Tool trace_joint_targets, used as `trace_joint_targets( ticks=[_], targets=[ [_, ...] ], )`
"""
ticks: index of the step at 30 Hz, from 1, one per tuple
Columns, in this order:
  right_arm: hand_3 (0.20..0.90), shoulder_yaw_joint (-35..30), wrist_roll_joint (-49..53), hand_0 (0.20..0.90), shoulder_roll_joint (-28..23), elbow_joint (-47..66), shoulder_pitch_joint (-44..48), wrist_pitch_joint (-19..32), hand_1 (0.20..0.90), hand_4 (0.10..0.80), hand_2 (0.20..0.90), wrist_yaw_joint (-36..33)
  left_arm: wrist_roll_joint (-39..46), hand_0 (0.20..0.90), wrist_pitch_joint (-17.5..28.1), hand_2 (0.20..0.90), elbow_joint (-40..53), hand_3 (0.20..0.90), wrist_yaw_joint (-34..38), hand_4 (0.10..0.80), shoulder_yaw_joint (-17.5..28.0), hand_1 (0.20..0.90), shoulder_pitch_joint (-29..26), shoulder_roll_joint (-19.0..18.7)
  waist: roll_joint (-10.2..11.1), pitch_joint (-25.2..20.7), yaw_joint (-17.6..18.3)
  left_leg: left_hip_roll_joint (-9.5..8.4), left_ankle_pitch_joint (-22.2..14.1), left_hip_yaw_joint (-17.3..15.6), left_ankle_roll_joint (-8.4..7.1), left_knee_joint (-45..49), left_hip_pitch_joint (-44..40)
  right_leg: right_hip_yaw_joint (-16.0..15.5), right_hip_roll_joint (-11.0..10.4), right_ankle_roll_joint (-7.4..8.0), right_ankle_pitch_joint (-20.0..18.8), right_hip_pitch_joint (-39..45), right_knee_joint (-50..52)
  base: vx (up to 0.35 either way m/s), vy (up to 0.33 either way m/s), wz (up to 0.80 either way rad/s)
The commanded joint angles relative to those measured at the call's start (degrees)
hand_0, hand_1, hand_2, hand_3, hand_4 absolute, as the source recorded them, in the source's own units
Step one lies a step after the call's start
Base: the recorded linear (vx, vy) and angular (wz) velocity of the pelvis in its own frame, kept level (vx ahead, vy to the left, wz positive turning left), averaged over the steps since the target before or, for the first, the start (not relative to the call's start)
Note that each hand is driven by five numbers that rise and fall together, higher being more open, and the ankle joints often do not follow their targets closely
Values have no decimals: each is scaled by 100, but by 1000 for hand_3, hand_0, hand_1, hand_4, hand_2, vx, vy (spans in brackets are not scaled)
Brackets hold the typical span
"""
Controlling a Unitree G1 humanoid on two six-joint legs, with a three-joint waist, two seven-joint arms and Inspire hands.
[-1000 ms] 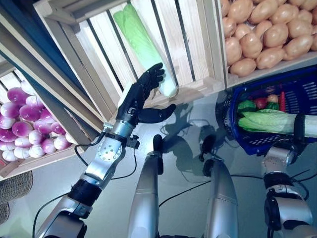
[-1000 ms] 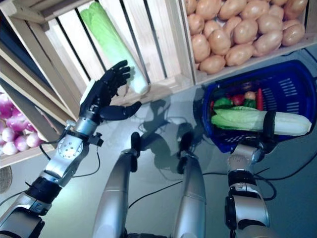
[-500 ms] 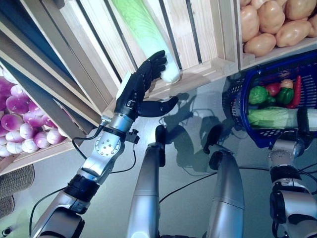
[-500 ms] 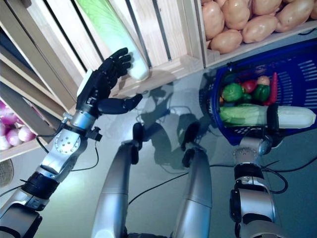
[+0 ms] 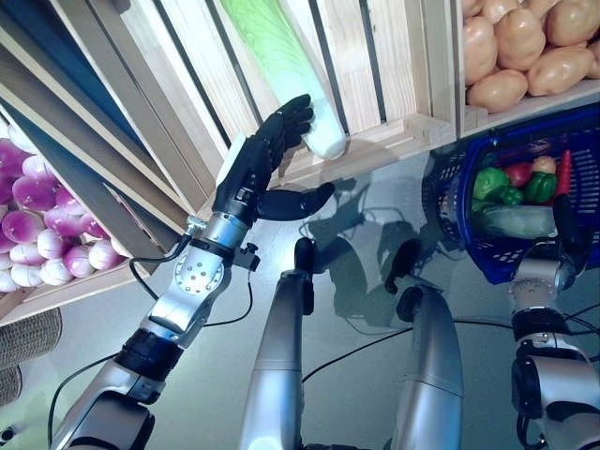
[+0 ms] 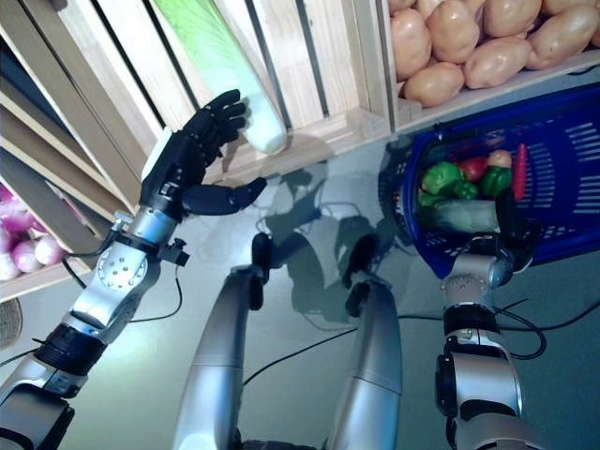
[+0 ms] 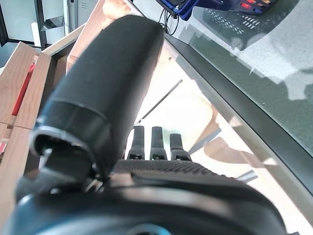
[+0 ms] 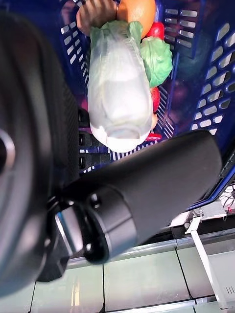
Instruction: Put vegetables into the basket
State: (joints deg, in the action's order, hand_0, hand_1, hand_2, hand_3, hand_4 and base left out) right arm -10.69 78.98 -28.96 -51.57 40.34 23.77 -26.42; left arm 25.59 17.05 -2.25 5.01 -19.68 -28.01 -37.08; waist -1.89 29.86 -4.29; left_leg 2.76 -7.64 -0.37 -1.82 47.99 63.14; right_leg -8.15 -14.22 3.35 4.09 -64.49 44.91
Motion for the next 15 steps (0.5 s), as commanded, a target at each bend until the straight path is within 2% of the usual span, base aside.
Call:
trace_joint_targets(
  ticks=[1,4,8,11,15],
  targets=[
    [900,-98,-805,900,-752,74,-330,294,900,800,900,-548,93,900,538,900,869,900,3,800,451,900,-299,125,-268,-7,70,-126,110,-34,-14,-338,-291,-124,247,43,-13,684,50,65,14,-1],
    [900,-93,-929,900,-645,75,-459,516,900,800,900,-584,-76,900,659,900,880,900,193,800,462,900,-244,121,-210,-7,84,-79,190,-50,-75,-549,-569,-154,297,53,-80,1036,-315,80,31,-1],
    [900,39,-892,900,-326,430,-759,790,900,800,900,-7,-773,900,819,900,936,900,634,800,582,900,-180,66,-102,-7,86,-76,349,-64,-150,-1106,-1278,-194,404,56,-116,1810,-919,80,38,-4],
    [900,117,-921,900,-91,773,-1082,835,900,800,900,270,-1251,900,914,900,945,900,821,800,735,900,-130,-82,-36,-7,105,-74,385,-86,-157,-1338,-1662,-224,437,54,-70,2202,-1098,63,35,2],
    [900,317,-941,900,369,1522,-1789,882,900,800,900,832,-1734,900,762,900,1031,900,1126,800,1083,900,-82,-390,71,-7,157,-69,426,-134,-148,-1632,-2236,-260,475,24,21,2753,-1249,89,42,0]
  ],
)
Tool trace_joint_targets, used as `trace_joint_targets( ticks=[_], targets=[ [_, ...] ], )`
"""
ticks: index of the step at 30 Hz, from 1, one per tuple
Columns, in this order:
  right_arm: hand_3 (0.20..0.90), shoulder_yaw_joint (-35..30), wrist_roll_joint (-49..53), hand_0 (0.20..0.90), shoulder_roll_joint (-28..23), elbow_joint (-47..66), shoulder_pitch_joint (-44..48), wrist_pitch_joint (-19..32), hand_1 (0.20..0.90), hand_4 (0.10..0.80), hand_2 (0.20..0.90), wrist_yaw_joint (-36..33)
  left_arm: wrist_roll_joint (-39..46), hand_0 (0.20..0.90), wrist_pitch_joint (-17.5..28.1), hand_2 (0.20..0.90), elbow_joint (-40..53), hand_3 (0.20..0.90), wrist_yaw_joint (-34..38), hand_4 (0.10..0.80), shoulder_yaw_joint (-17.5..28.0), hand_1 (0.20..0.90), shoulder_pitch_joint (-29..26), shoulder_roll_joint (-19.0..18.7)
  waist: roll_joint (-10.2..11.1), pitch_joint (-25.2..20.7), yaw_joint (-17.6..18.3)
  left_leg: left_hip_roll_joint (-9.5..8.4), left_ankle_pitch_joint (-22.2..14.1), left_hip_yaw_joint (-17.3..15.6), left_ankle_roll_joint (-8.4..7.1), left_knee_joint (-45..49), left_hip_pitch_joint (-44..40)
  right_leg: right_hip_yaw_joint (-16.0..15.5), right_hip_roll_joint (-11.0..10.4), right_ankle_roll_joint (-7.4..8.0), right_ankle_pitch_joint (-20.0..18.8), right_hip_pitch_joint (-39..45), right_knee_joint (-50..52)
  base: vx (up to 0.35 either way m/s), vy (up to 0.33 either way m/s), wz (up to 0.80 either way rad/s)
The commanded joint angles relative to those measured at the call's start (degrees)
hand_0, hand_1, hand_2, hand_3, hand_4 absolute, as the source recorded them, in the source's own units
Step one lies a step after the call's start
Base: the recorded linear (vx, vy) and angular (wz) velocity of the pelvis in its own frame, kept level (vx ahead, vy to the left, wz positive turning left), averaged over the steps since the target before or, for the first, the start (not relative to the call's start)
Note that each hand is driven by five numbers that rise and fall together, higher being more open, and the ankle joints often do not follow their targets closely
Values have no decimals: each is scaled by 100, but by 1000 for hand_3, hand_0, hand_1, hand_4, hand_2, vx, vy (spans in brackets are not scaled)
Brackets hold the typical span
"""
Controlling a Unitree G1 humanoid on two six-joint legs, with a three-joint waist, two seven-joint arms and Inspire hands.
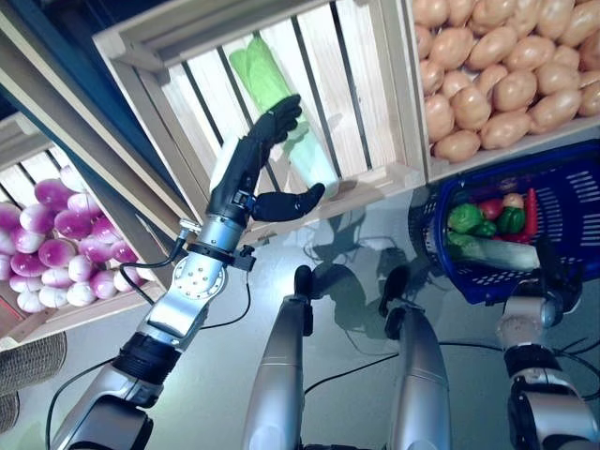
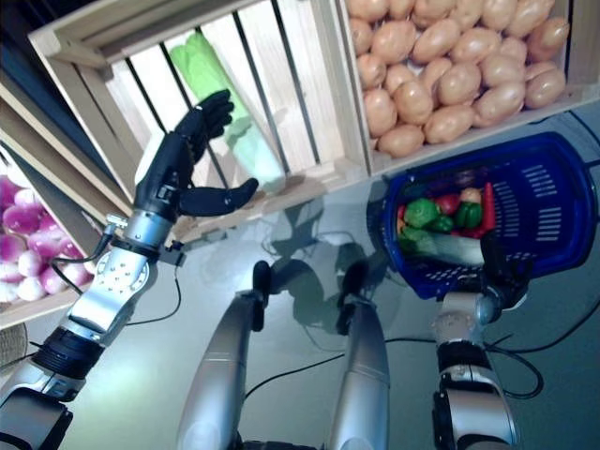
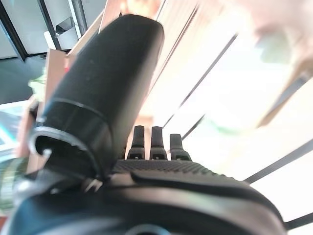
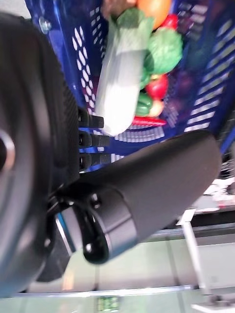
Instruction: Put vegetables into the basket
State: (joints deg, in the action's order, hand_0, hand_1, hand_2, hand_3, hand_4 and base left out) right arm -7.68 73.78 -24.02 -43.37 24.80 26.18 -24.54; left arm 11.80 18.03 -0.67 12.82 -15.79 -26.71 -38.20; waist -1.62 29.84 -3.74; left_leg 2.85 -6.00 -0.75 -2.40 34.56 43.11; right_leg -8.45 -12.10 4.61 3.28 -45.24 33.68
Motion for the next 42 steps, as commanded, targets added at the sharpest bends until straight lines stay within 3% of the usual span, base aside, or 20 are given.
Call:
trace_joint_targets(
  ticks=[1,5,9,11,13,17,20,26,29,34,42],
  targets=[
    [900,56,-458,900,-29,842,-434,646,900,800,900,783,-378,900,631,900,868,900,351,800,773,900,-193,-340,63,-5,123,-65,272,-98,-86,-326,-324,-222,276,-110,122,908,-125,84,33,3],
    [900,187,-660,900,283,1465,-1113,568,900,800,900,1349,-1254,900,457,900,798,900,536,800,1141,900,-129,-590,129,-5,221,-2,257,-107,-85,-349,-564,-175,350,-157,225,1135,-97,71,42,1],
    [900,398,-863,900,391,2081,-1543,380,900,800,900,1438,-2268,900,32,900,610,900,691,800,1354,900,-116,-1115,165,-5,368,49,316,-154,-118,-428,-675,-110,396,-154,225,1220,-177,24,66,-1],
    [900,415,-866,900,391,2138,-1614,332,900,800,900,1530,-2745,900,26,900,498,900,764,800,1348,900,-138,-1320,164,-5,405,65,348,-179,-146,-459,-703,-87,411,-147,204,1257,-238,4,68,-6],
    [900,573,-1066,900,211,2388,-1673,248,900,800,900,1492,-3598,900,-379,900,253,900,923,800,1150,900,-302,-1916,154,-5,507,112,386,-272,-186,-476,-711,-45,407,-147,182,1287,-337,-8,91,-7],
    [900,649,-1054,900,-60,2529,-1671,143,900,800,900,1575,-4220,900,-621,900,-204,900,865,800,651,900,-687,-2563,135,-5,604,155,415,-371,-219,-484,-694,-19,371,-154,208,1267,-321,-12,105,-1],
    [900,712,-1075,900,-281,2506,-1605,104,900,800,900,1669,-4696,900,-703,900,-325,900,633,800,21,900,-1055,-2921,78,-5,681,175,500,-464,-233,-579,-695,3,342,-147,157,1235,-387,-16,104,-9],
    [900,909,-1147,900,-578,2498,-1441,120,900,800,900,1668,-5301,900,-900,900,-660,900,217,800,-1062,900,-1793,-3237,27,-5,771,190,546,-558,-228,-828,-859,31,316,-85,118,1286,-581,-13,85,-2],
    [900,956,-1187,900,-631,2486,-1429,88,900,800,900,1699,-5435,900,-980,900,-907,900,162,800,-1347,900,-1968,-3313,4,-5,795,188,581,-579,-226,-942,-937,47,321,-69,105,1320,-651,13,63,-11],
    [900,1046,-1217,900,-720,2537,-1392,72,900,800,900,1659,-6052,900,-1299,900,-1350,900,638,800,-1624,900,-2076,-3329,-10,-5,851,221,586,-625,-228,-939,-921,78,312,-85,138,1273,-609,-3,41,-2],
    [900,1057,-1266,900,-747,2618,-1410,38,900,800,900,1693,-6918,900,-1865,900,-2022,900,1229,800,-1615,900,-1990,-3258,42,-5,878,302,625,-655,-229,-928,-814,88,321,-113,153,1155,-543,0,0,0]
  ],
)
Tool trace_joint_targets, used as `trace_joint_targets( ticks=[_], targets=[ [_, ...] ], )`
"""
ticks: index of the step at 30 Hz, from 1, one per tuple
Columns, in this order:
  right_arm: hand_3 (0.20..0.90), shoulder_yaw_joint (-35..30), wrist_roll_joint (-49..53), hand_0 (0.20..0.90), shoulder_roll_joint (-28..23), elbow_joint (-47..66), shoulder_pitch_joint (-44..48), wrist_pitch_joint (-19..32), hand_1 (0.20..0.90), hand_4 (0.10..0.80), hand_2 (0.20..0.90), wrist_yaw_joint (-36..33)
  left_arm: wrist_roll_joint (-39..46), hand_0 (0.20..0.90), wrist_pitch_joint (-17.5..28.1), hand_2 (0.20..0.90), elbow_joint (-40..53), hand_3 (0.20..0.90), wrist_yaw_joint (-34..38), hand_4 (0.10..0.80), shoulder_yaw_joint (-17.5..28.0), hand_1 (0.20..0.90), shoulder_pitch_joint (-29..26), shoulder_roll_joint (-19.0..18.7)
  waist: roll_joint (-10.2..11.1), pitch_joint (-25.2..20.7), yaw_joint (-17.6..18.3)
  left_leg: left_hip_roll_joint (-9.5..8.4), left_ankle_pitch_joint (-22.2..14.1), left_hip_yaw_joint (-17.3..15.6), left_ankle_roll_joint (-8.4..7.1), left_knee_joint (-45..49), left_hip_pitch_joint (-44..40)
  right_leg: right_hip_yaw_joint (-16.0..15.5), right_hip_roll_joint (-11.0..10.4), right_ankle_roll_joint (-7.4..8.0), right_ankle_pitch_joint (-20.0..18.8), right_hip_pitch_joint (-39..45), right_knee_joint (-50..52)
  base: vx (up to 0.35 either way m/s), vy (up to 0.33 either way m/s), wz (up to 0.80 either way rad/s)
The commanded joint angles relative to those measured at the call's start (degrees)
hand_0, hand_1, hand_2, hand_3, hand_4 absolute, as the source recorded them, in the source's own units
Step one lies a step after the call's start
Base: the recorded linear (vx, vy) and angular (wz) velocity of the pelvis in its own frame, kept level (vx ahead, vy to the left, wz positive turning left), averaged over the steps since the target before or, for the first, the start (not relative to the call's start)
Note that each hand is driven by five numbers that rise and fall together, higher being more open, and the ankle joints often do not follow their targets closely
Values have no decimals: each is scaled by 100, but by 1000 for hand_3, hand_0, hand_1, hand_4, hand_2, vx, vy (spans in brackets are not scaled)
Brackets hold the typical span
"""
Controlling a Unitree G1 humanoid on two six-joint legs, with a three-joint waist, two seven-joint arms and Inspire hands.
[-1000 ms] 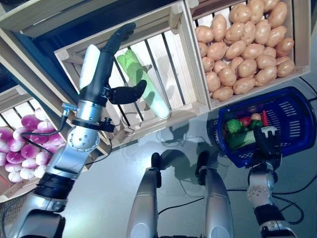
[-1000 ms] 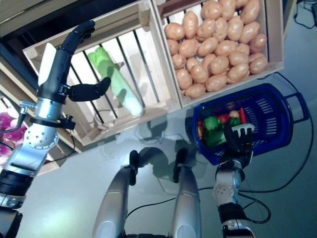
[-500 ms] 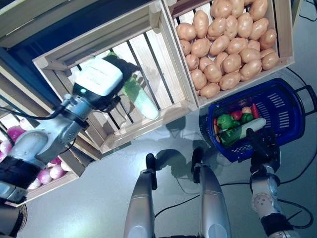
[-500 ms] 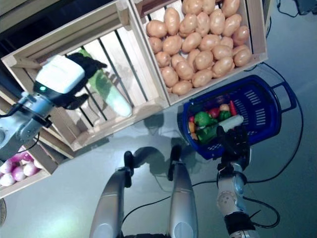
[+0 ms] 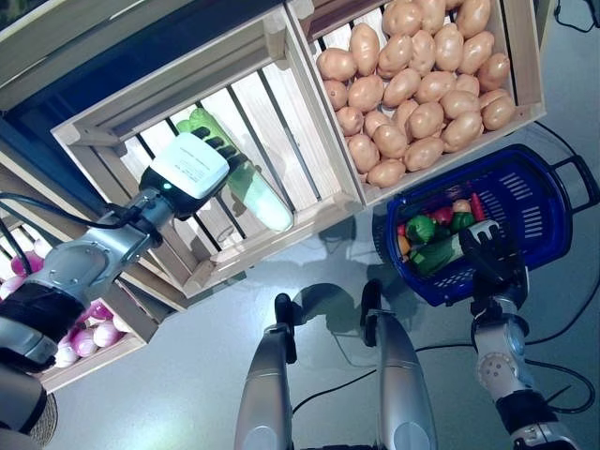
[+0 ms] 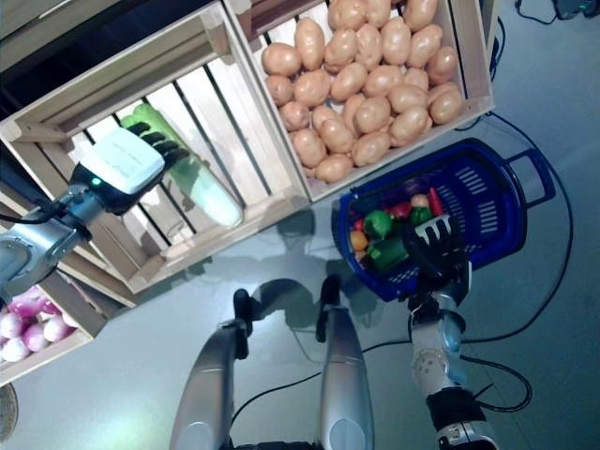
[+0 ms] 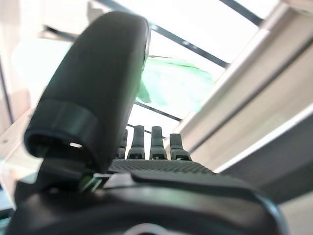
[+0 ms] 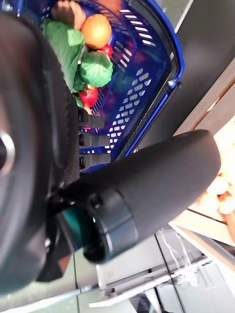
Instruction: Put vegetables into the basket
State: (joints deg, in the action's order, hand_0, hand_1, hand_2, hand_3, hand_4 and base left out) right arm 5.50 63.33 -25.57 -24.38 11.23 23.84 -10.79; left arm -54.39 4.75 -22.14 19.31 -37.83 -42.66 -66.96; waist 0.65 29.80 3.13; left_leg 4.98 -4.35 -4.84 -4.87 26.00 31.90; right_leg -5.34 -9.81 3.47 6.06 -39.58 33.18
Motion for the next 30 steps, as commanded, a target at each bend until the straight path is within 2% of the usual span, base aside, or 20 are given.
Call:
trace_joint_targets(
  ticks=[1,8,11,15,19,30],
  targets=[
    [900,-261,-228,900,-596,742,-51,268,900,800,900,313,-352,900,-580,900,43,900,587,800,604,900,-379,-358,-183,-1,194,96,470,-246,14,-79,326,-220,96,1,-126,563,-487,-11,0,3],
    [900,-218,-337,900,-562,952,-55,242,900,800,900,163,-623,900,-1014,900,-306,900,627,800,770,900,-185,-293,-157,-1,195,134,492,-249,9,-75,422,-231,94,-11,-111,469,-453,-4,-3,-1],
    [900,-176,-405,900,-589,1071,-18,267,900,800,900,74,-568,900,-1119,900,-512,900,1336,800,904,900,-103,-223,-152,-1,209,147,494,-260,7,-69,473,-207,104,-20,-100,406,-438,0,0,0],
    [900,-174,-374,900,-557,1072,9,185,900,800,900,168,-513,900,-826,900,-903,900,2104,800,962,900,-283,-97,-123,-1,240,173,471,-243,2,34,573,-189,93,-39,-64,298,-306,-10,33,-1],
    [900,-95,-410,900,-492,1101,64,217,900,800,900,171,-424,900,-709,900,-1193,900,2506,800,935,900,-391,78,-80,-1,272,195,478,-258,3,64,665,-165,108,-44,-78,231,-310,0,0,0],
    [900,-16,-412,900,-395,1373,99,237,900,800,900,34,-145,900,-439,900,-1760,900,3120,800,700,900,-872,373,84,-1,340,244,383,-209,55,293,1087,-111,142,-62,-30,-210,-8,-2,5,0]
  ],
)
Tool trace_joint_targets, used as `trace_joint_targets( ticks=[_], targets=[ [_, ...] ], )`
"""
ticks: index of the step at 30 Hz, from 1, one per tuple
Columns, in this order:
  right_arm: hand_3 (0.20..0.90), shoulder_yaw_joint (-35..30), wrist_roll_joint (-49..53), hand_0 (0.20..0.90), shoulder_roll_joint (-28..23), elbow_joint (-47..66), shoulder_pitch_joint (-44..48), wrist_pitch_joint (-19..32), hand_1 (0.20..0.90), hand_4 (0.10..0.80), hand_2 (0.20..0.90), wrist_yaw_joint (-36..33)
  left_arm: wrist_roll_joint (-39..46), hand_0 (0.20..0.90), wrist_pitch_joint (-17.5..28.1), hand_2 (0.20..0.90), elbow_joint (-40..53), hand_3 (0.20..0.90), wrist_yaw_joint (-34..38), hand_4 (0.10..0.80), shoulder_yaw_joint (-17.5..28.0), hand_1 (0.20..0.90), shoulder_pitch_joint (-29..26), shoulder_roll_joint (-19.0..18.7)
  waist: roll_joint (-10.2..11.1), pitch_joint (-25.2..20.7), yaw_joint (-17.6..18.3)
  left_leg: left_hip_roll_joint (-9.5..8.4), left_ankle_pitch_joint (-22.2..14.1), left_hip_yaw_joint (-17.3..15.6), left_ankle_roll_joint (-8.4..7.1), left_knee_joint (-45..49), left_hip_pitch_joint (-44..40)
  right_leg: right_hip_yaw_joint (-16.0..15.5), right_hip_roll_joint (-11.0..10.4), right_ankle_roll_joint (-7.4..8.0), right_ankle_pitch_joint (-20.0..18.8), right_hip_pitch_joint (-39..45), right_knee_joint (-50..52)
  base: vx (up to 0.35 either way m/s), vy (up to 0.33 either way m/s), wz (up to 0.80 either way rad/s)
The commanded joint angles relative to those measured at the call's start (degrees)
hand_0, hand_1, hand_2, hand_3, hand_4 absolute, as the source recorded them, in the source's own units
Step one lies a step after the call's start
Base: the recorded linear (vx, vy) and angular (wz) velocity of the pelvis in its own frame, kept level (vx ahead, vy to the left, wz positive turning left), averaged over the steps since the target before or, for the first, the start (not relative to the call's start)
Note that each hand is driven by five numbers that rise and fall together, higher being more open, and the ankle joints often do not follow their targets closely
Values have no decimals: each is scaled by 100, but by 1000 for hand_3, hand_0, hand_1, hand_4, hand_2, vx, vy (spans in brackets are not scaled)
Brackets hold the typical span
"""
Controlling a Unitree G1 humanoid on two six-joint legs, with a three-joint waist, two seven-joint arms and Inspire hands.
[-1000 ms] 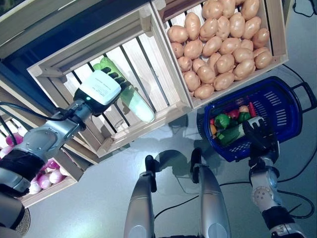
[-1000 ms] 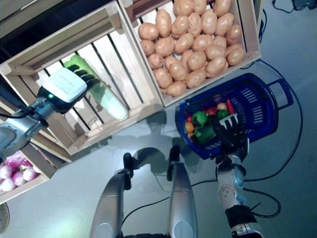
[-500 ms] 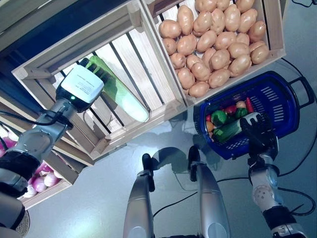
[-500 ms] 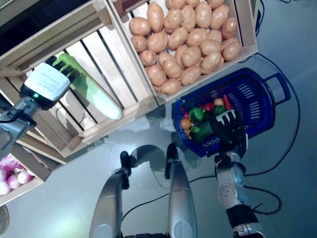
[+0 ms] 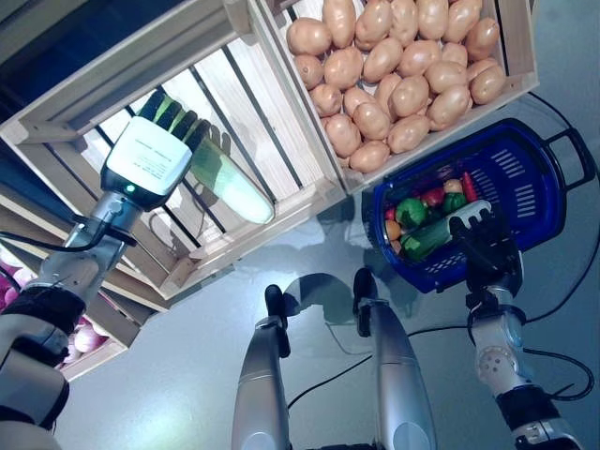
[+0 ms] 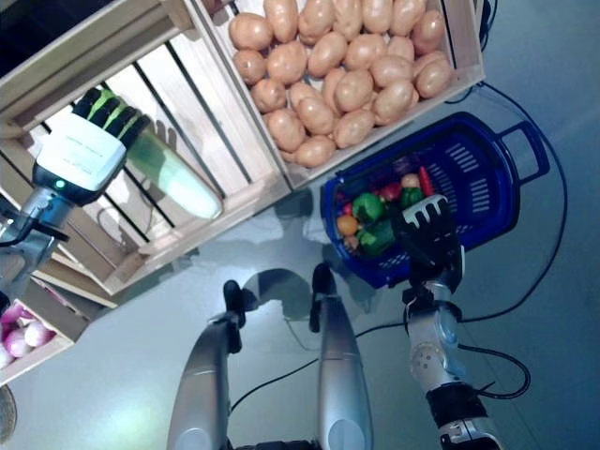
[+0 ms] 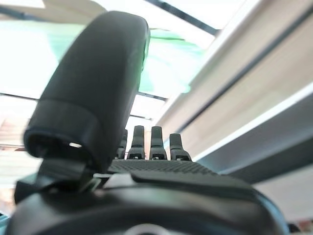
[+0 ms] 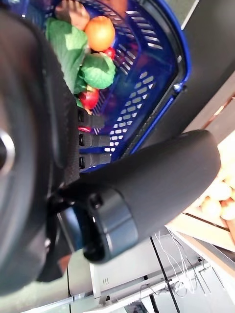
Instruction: Put vegetables into the basket
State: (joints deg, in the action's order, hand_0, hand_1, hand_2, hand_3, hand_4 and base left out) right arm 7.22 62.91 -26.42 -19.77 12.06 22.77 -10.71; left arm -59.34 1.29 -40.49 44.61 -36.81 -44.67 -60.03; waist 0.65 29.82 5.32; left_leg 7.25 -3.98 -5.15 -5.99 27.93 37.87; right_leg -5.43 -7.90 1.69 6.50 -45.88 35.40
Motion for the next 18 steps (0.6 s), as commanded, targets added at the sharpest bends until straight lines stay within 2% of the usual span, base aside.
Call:
trace_joint_targets(
  ticks=[1,5,12,18],
  targets=[
    [900,-189,-375,900,-308,930,26,331,900,800,900,17,385,900,-78,900,60,900,607,800,581,900,-704,-303,89,-3,123,18,334,-172,169,125,523,-98,-49,117,-71,383,-203,0,0,0],
    [900,-183,-432,900,-294,985,55,276,900,800,900,38,273,900,119,900,45,900,409,800,462,900,-882,-271,107,-3,151,28,333,-176,174,149,643,-85,-61,150,-108,248,-179,0,0,0],
    [900,-169,-541,900,-393,1152,193,269,900,800,900,-78,432,900,-323,900,-65,900,126,800,179,900,-1176,-224,117,-3,191,22,235,-157,207,299,916,-4,-55,171,-81,-79,-2,-8,62,0],
    [900,-263,-547,900,-460,1290,152,305,900,800,900,-82,494,900,-631,900,-219,900,35,800,148,900,-1294,-229,130,-3,202,41,170,-140,230,438,1184,24,-79,190,-72,-378,148,-6,34,2]
  ],
)
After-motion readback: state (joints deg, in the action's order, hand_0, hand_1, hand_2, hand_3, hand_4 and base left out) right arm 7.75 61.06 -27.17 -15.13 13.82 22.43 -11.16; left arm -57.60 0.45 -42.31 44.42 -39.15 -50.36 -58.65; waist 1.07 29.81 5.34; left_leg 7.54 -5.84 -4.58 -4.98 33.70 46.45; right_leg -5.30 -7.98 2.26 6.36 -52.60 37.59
